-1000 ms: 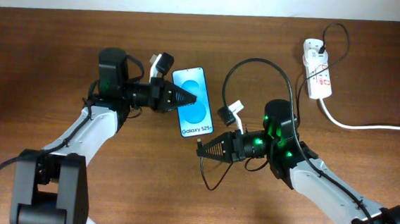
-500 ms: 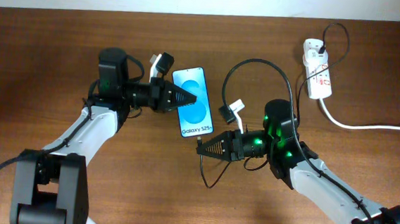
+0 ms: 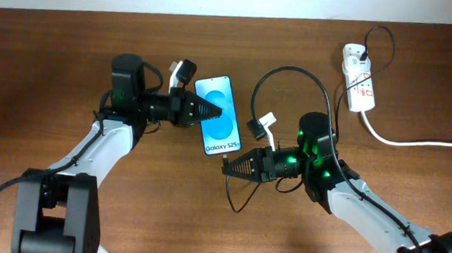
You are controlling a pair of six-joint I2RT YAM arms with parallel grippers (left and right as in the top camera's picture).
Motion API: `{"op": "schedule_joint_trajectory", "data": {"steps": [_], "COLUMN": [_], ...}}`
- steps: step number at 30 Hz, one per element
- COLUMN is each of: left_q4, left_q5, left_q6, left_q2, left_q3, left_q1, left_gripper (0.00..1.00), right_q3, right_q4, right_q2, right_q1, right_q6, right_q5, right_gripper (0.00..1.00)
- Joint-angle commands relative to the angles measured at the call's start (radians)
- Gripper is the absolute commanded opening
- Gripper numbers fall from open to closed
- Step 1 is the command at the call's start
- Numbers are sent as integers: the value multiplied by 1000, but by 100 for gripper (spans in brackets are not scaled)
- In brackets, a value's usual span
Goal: Plug charger to phone and switch on socket
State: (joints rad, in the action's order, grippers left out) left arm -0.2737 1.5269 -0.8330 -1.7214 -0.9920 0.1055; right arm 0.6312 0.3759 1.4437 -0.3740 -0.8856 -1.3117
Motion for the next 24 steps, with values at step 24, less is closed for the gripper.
{"op": "schedule_joint_trajectory", "data": {"steps": [24], "left_q4": [7], "left_q5": [18], "left_q6": [12], "left_q2": [3], "left_q3": [-5], "left_q1": [2], "left_gripper": [0], "right_q3": [13], "right_q4": [6], "right_q2": [3], "right_q1": [-6], "right_q6": [40], "right_q5": [26], "right_gripper": [4]}}
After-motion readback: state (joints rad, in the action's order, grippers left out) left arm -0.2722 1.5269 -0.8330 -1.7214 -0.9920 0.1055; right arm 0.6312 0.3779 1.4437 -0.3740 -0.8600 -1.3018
